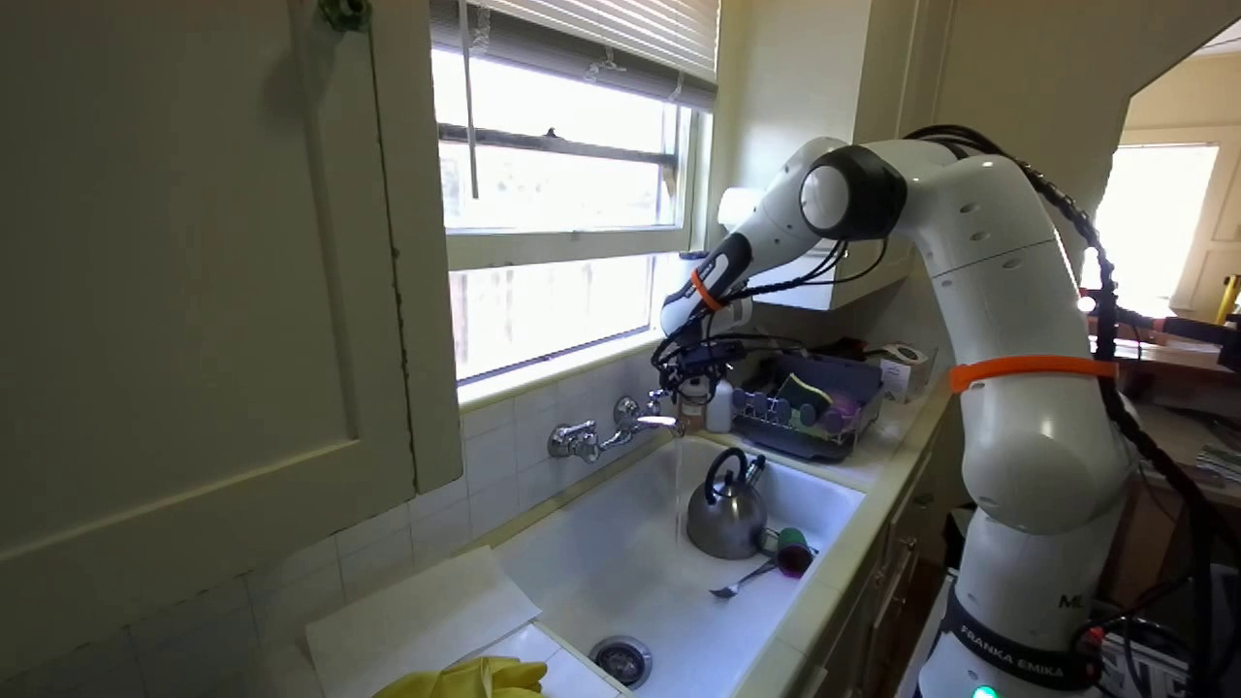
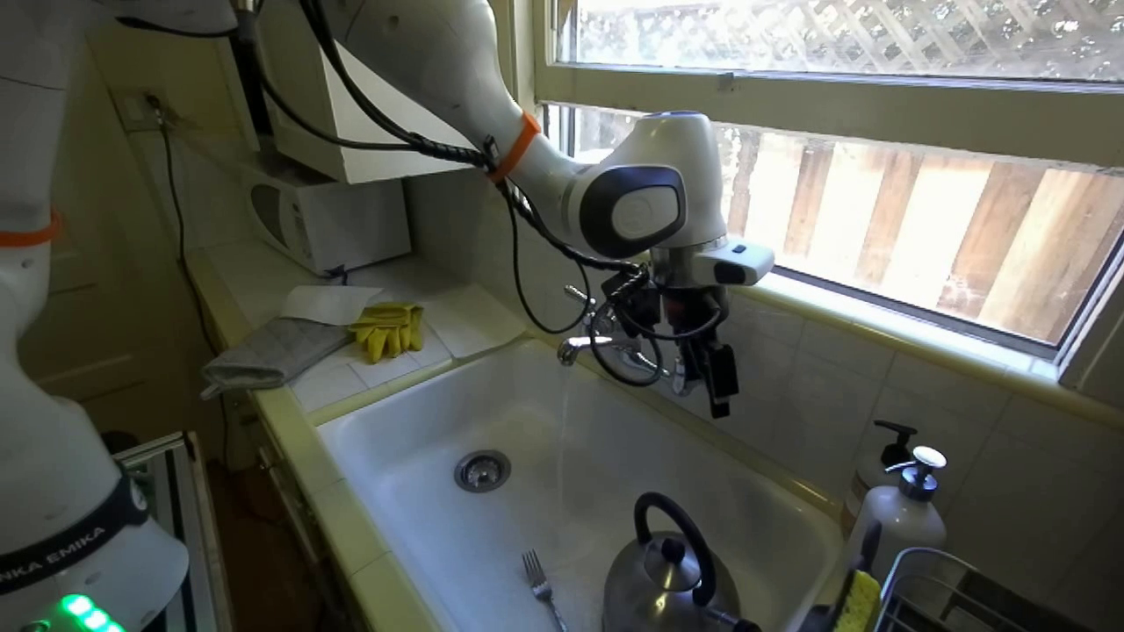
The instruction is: Move the tap slightly to the left and then close it
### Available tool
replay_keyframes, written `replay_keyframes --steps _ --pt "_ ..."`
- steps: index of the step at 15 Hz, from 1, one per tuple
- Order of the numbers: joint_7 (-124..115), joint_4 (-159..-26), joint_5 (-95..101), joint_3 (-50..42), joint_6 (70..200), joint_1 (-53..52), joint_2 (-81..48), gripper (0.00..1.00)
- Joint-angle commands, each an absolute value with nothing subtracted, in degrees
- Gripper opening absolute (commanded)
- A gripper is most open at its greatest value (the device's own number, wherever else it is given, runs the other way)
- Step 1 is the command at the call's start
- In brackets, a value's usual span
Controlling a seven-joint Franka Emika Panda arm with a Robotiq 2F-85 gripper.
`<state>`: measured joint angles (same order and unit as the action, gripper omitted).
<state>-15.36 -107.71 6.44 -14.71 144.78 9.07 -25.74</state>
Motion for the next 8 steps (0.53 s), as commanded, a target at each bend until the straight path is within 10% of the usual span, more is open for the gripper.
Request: replay_keyframes --steps 1,8 --pt "-5.39 -105.06 4.04 -11.54 147.71 12.04 -27.53 1.0" --pt "3.54 -101.29 0.89 -8.88 149.92 15.09 -30.15 1.0"
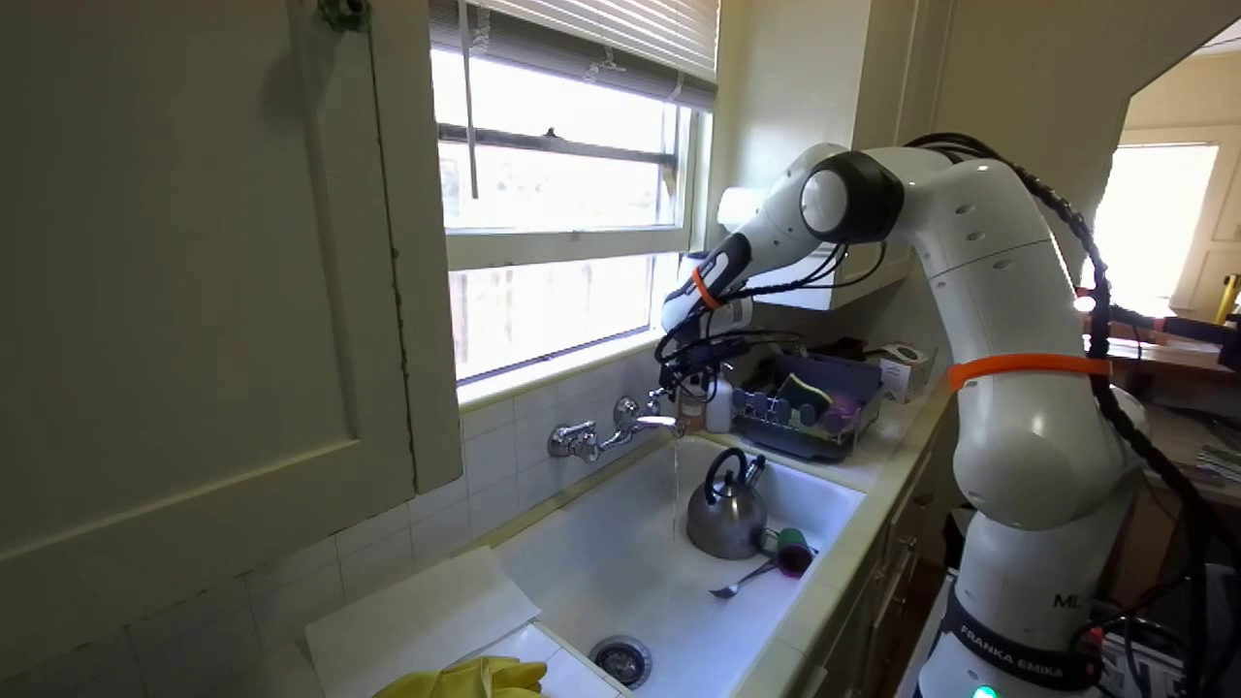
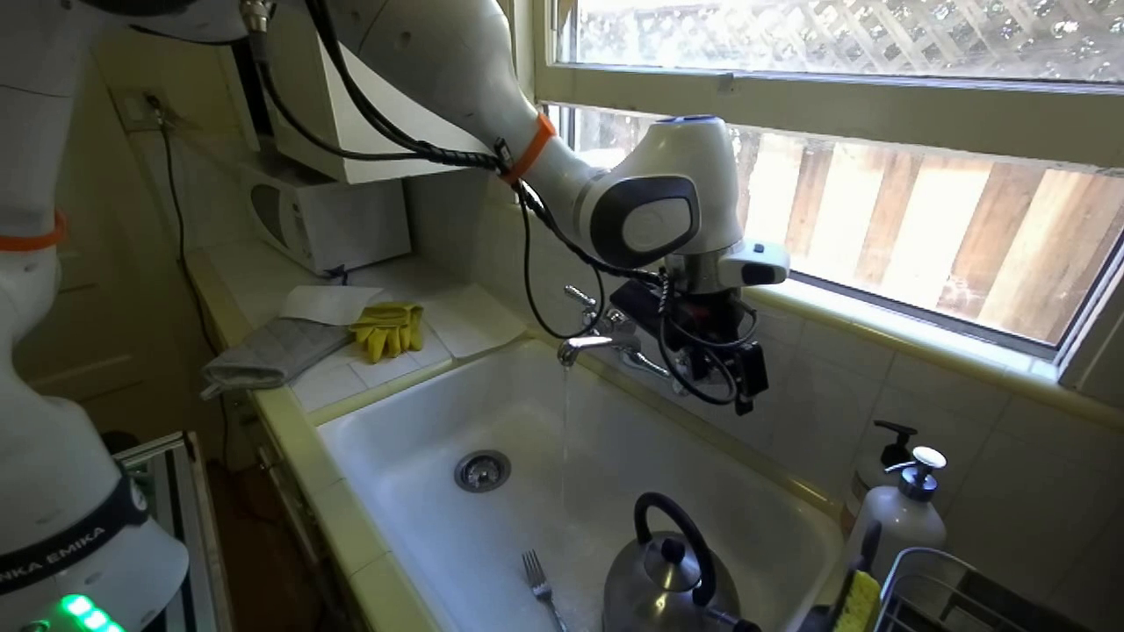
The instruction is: Move the tap slightly to the left and then close it
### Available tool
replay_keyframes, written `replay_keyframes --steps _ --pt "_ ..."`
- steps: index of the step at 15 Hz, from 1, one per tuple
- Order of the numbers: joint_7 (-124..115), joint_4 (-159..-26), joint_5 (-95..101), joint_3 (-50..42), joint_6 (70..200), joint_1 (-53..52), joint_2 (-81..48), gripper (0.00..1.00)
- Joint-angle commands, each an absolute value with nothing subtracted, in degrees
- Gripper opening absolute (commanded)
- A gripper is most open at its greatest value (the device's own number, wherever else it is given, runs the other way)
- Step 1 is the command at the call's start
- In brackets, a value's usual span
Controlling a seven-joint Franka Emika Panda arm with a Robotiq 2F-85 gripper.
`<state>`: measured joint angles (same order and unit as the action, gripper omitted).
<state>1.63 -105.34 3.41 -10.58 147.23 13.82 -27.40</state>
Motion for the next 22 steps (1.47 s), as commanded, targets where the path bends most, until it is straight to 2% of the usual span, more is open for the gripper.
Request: replay_keyframes --steps 1,11,22 --pt "4.11 -100.91 0.29 -8.51 149.74 15.38 -30.37 1.0" --pt "9.46 -97.88 -3.26 -6.35 148.6 17.23 -32.0 1.0" --pt "7.04 -104.08 1.11 -9.51 146.34 14.47 -26.61 1.0"
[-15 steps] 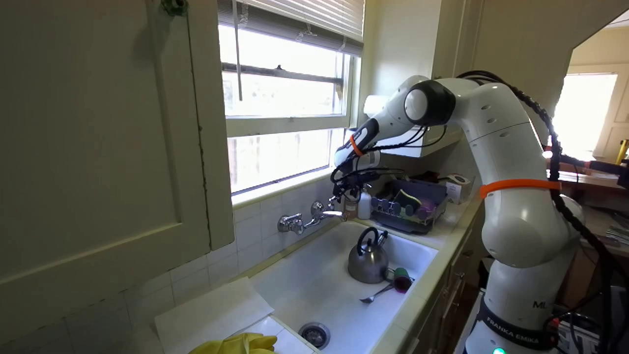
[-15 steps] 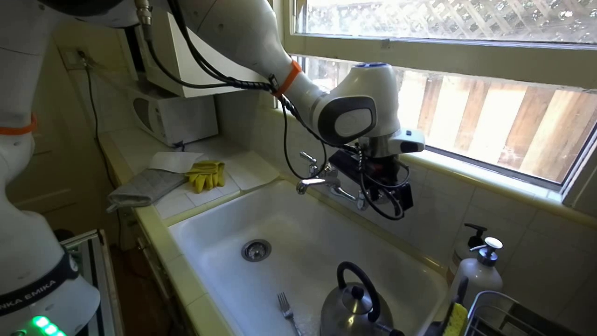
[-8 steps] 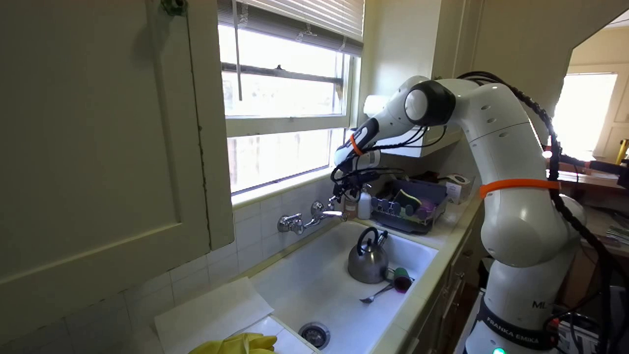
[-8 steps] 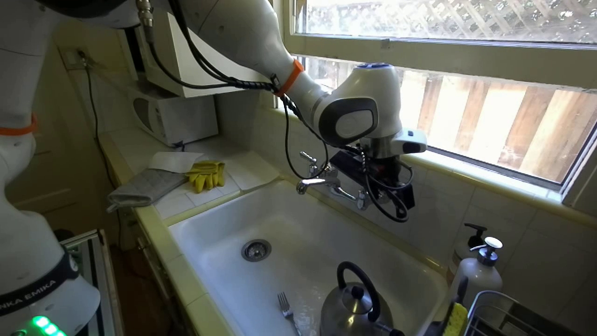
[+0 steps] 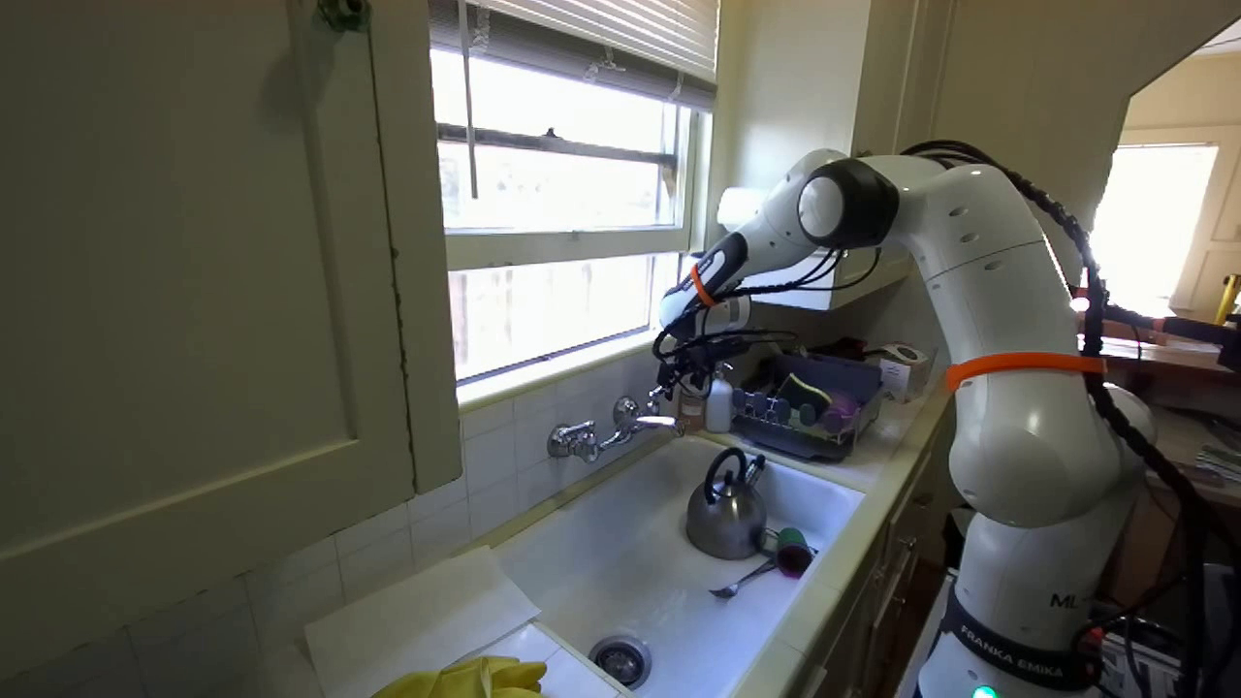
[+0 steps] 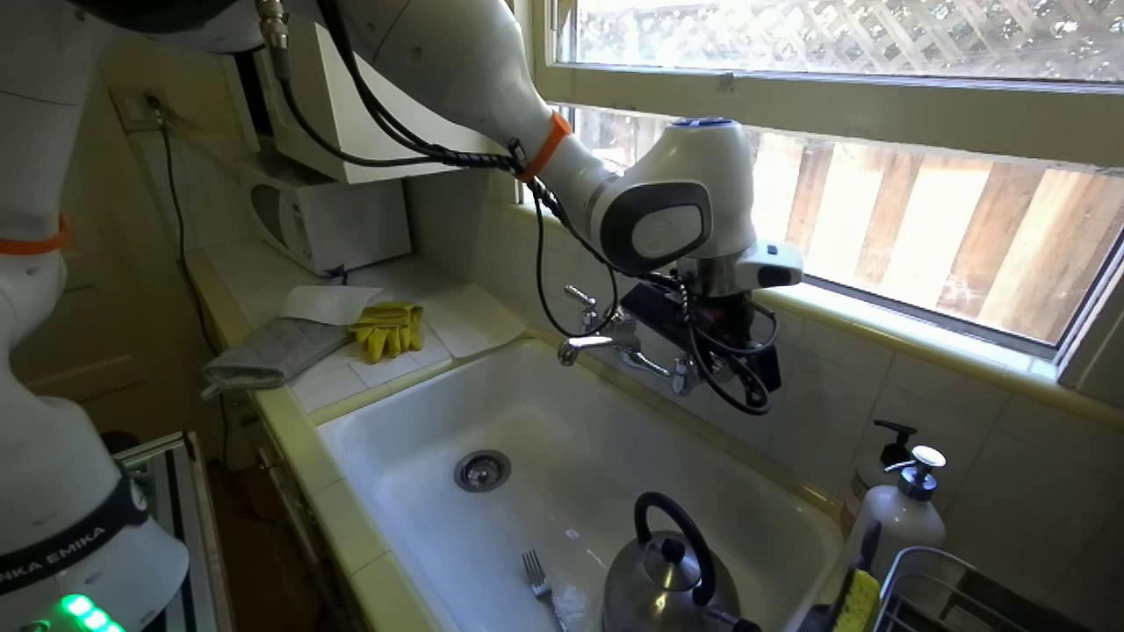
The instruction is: Move the tap slightly to the left and then close it
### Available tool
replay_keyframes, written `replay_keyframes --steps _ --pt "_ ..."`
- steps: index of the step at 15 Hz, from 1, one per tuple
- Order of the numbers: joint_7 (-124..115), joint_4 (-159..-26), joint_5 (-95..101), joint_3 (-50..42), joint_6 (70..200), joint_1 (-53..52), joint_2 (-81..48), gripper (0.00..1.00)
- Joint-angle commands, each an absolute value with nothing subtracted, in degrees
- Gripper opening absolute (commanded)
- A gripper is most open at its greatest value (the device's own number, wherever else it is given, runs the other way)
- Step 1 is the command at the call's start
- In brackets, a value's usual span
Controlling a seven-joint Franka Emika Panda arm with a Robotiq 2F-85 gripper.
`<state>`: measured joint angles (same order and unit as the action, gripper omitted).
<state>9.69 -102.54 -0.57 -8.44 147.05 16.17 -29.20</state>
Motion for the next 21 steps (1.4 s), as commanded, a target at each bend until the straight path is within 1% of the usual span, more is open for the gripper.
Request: replay_keyframes --steps 1,11,21 --pt "7.19 -104.66 1.47 -9.55 146.22 14.39 -26.08 1.0" --pt "3.7 -115.63 8.11 -11.83 143.4 11.15 -13.57 1.0" --pt "4.81 -123.66 2.18 -8.75 129.02 9.89 1.29 1.0"
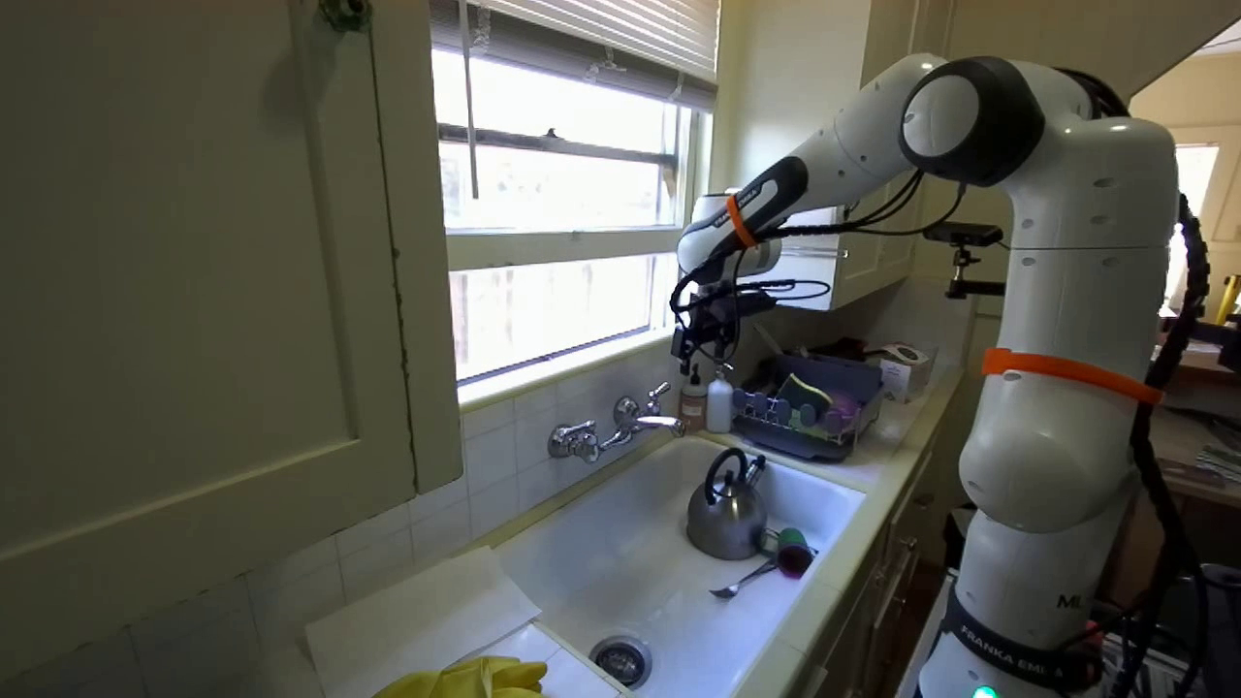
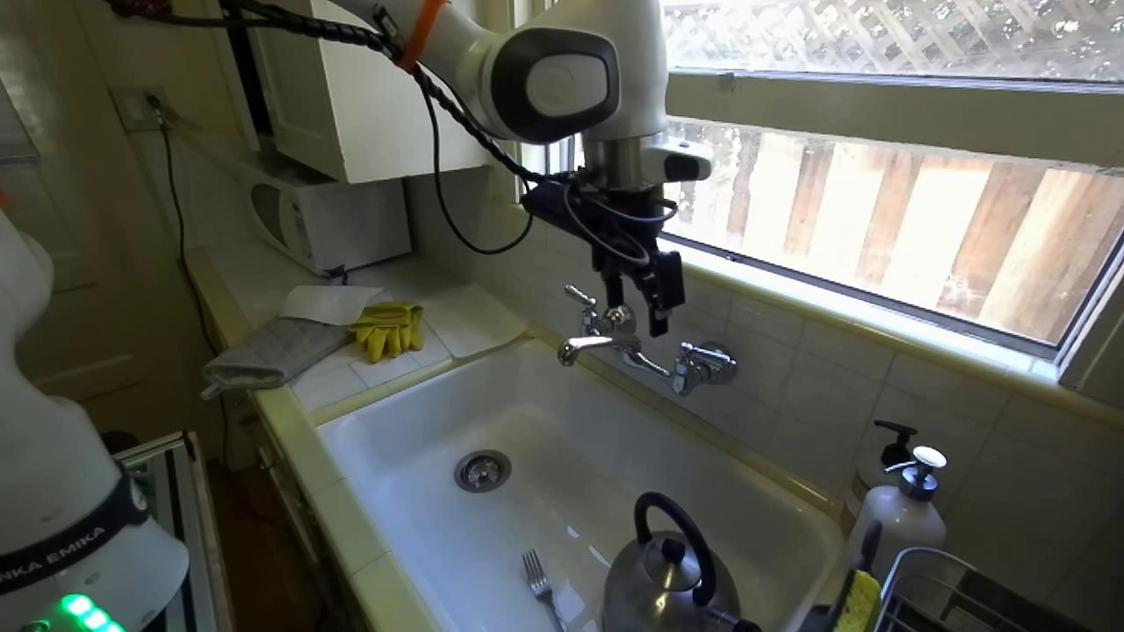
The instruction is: Move the tap slightly to the left and then close it
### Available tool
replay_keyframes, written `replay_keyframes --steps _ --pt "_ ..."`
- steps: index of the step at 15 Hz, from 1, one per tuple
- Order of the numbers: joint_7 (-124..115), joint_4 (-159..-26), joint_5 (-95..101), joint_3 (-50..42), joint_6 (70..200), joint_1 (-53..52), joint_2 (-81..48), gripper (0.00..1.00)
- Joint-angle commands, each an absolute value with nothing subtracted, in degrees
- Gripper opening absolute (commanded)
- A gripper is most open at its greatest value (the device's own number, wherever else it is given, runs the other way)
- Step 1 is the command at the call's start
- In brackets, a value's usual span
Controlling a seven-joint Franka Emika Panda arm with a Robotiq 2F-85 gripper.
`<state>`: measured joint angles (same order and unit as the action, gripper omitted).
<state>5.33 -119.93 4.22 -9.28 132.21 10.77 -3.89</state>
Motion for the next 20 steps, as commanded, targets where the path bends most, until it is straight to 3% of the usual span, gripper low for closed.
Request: replay_keyframes --steps 1,20 --pt "4.88 -124.38 1.56 -8.5 128.0 9.54 2.62 1.0" --pt "5.2 -129.31 1.54 -6.36 124.13 6.2 9.96 1.0"
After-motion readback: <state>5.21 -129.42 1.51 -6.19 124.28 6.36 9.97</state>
